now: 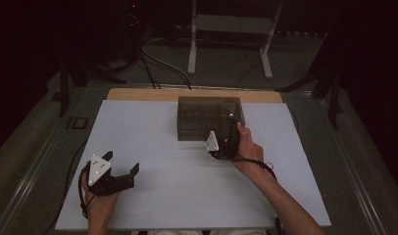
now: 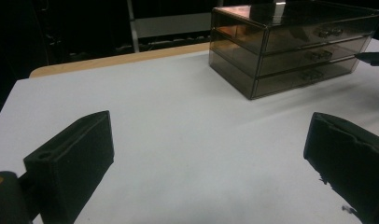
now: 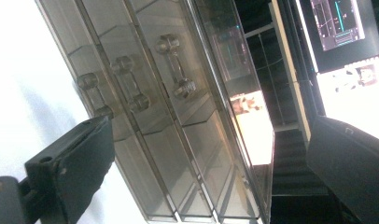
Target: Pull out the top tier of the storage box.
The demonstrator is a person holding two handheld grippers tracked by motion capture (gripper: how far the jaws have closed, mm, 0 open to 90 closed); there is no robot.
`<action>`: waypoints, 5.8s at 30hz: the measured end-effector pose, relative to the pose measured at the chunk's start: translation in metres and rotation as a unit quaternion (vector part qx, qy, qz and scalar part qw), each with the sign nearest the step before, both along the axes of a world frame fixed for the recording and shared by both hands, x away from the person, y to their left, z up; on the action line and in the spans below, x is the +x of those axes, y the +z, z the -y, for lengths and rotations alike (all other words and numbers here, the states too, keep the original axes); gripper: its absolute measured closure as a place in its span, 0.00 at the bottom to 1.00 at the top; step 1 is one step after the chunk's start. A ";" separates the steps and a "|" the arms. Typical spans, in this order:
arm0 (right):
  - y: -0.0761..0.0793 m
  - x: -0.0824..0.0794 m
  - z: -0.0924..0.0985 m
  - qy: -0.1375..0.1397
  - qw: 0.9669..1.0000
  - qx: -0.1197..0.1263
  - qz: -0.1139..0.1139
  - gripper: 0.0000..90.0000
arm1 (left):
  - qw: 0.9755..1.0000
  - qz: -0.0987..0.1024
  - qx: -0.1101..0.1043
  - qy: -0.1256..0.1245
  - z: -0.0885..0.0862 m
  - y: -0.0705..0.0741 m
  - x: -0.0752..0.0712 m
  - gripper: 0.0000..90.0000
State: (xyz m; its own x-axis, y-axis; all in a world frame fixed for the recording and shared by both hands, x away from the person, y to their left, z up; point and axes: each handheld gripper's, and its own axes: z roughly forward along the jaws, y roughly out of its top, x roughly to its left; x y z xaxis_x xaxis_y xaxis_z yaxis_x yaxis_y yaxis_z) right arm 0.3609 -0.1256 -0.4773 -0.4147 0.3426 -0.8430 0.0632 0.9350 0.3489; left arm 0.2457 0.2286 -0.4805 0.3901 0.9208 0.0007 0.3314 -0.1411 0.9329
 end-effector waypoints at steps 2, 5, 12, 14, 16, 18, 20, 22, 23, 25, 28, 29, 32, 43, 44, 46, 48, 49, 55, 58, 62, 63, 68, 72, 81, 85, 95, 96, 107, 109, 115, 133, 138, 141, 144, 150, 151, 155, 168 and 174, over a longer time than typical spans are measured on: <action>0.000 0.000 -0.001 0.000 1.000 -0.003 0.002 0.01 | 1.000 0.000 0.000 0.000 0.000 0.000 0.000 0.04; 0.000 -0.001 -0.002 0.001 1.000 -0.020 0.014 0.01 | 1.000 0.000 0.000 0.000 0.000 0.000 0.000 0.04; 0.004 0.000 -0.007 0.007 0.999 -0.034 0.033 0.01 | 1.000 0.000 0.000 0.000 0.000 0.000 0.000 0.04; 0.004 0.000 -0.008 0.009 0.999 -0.036 0.035 0.04 | 1.000 0.000 0.000 0.000 0.000 0.000 0.000 0.04; 0.002 -0.001 -0.008 0.011 0.998 -0.042 0.040 0.04 | 1.000 0.000 0.000 0.000 0.000 0.000 0.000 0.04; 0.001 -0.001 -0.008 0.014 0.998 -0.047 0.042 0.04 | 1.000 0.000 0.000 -0.001 0.000 0.000 0.000 0.04; 0.000 -0.001 -0.008 0.016 0.997 -0.052 0.046 0.05 | 1.000 0.000 0.000 0.000 0.000 0.000 0.000 0.04; -0.001 -0.001 -0.008 0.017 0.997 -0.053 0.047 0.06 | 1.000 -0.001 0.001 -0.001 0.000 0.000 0.000 0.04; -0.001 -0.001 -0.008 0.020 0.997 -0.058 0.051 0.06 | 1.000 -0.001 0.001 -0.001 0.000 0.000 0.000 0.04; -0.002 0.000 -0.008 0.022 0.996 -0.065 0.055 0.07 | 1.000 -0.001 0.001 -0.001 0.000 0.000 0.000 0.04; -0.003 -0.001 -0.009 0.026 0.995 -0.073 0.062 0.11 | 1.000 0.000 0.000 0.000 0.000 0.000 0.000 0.04; -0.003 -0.001 -0.010 0.027 0.995 -0.074 0.066 0.14 | 1.000 0.000 0.000 0.000 0.000 0.000 0.000 0.04; -0.003 -0.002 -0.011 0.031 0.994 -0.077 0.070 0.17 | 1.000 -0.001 0.000 -0.001 0.000 0.000 0.000 0.04; -0.008 -0.003 -0.015 0.046 0.991 -0.098 0.074 0.34 | 1.000 -0.001 0.000 -0.001 0.000 0.000 0.000 0.04; -0.009 -0.002 -0.015 0.050 0.991 -0.102 0.072 0.40 | 1.000 -0.001 0.001 -0.001 0.000 0.000 0.000 0.04; -0.010 -0.002 -0.015 0.049 0.991 -0.102 0.072 0.42 | 1.000 -0.001 0.000 -0.001 0.000 0.000 0.000 0.04; -0.011 -0.003 -0.015 0.050 0.991 -0.104 0.072 0.46 | 1.000 -0.001 0.001 -0.001 0.000 0.000 0.000 0.04; -0.012 -0.003 -0.015 0.053 0.990 -0.107 0.076 0.48 | 1.000 -0.001 0.001 -0.001 0.000 0.000 0.000 0.04; -0.017 -0.004 -0.017 0.057 0.987 -0.121 0.085 0.53 | 1.000 -0.001 0.001 -0.001 0.000 0.000 0.000 0.04; -0.019 -0.004 -0.018 0.053 0.987 -0.127 0.087 0.55 | 1.000 -0.001 0.001 -0.001 0.000 0.000 0.000 0.04; -0.019 -0.002 -0.017 0.051 0.986 -0.129 0.092 0.60 | 1.000 -0.001 0.001 -0.001 0.000 0.000 0.000 0.04; -0.019 -0.001 -0.017 0.048 0.986 -0.128 0.093 0.60 | 1.000 -0.001 0.001 -0.001 0.000 0.000 0.000 0.04; -0.021 0.000 -0.015 0.047 0.986 -0.131 0.091 0.65 | 1.000 -0.001 0.001 -0.001 0.000 0.000 0.000 0.04; -0.022 0.000 -0.015 0.048 0.985 -0.137 0.097 0.67 | 1.000 -0.001 0.001 -0.002 0.000 0.000 0.000 0.04; -0.027 -0.002 -0.015 0.049 0.984 -0.136 0.107 0.72 | 1.000 -0.001 0.000 -0.001 0.000 0.000 0.000 0.04; -0.027 -0.002 -0.014 0.054 0.983 -0.141 0.106 0.74 | 1.000 -0.001 0.001 -0.001 0.000 0.000 0.000 0.04; -0.028 -0.003 -0.015 0.054 0.980 -0.147 0.124 0.68 | 1.000 -0.001 0.001 -0.002 0.000 0.000 0.000 0.04; -0.028 -0.004 -0.015 0.049 0.981 -0.145 0.122 0.68 | 1.000 -0.001 0.001 -0.002 0.000 0.000 0.000 0.04; -0.028 -0.010 -0.018 0.058 0.978 -0.140 0.142 0.80 | 1.000 -0.002 0.001 -0.002 0.001 -0.001 0.001 0.04; -0.019 -0.007 -0.018 0.046 0.982 -0.123 0.136 0.77 | 1.000 -0.002 0.001 -0.003 0.001 -0.001 0.000 0.04; -0.020 -0.007 -0.013 0.049 0.984 -0.122 0.120 0.74 | 1.000 -0.002 0.000 -0.002 0.001 -0.001 0.001 0.04; -0.032 -0.003 -0.016 0.047 0.983 -0.144 0.103 0.85 | 1.000 -0.002 0.000 -0.002 0.000 -0.001 0.001 0.04; -0.034 -0.003 -0.015 0.047 0.983 -0.143 0.103 0.86 | 1.000 -0.002 0.001 -0.002 0.001 -0.001 0.000 0.04; -0.034 -0.002 -0.016 0.047 0.983 -0.146 0.103 0.87 | 1.000 -0.002 0.000 -0.002 0.001 -0.001 0.000 0.04; -0.035 -0.002 -0.017 0.048 0.982 -0.149 0.107 0.88 | 1.000 -0.002 0.000 -0.002 0.001 -0.001 0.000 0.04; -0.037 -0.002 -0.017 0.051 0.980 -0.152 0.115 0.90 | 1.000 -0.002 0.001 -0.003 0.001 -0.001 0.000 0.04; -0.037 -0.002 -0.017 0.051 0.980 -0.153 0.116 0.90 | 1.000 -0.002 0.001 -0.002 0.001 -0.001 0.000 0.04; -0.038 -0.003 -0.017 0.050 0.980 -0.154 0.119 0.90 | 1.000 -0.002 0.000 -0.002 0.001 -0.001 0.000 0.04; -0.035 -0.020 -0.015 0.055 0.982 -0.143 0.111 0.90 | 1.000 -0.003 0.001 -0.004 0.002 -0.001 0.001 0.04; -0.033 -0.022 -0.013 0.060 0.983 -0.140 0.103 0.89 | 1.000 -0.004 0.002 -0.004 0.002 -0.001 0.001 0.04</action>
State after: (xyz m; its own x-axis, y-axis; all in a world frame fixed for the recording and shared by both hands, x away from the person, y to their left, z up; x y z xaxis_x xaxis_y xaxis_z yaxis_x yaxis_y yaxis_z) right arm 0.3390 -0.1124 -0.5103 -0.2477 0.0452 -0.9678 -0.0981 0.9926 0.0714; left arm 0.2463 0.2264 -0.4816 0.3969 0.9179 0.0017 0.3384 -0.1480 0.9293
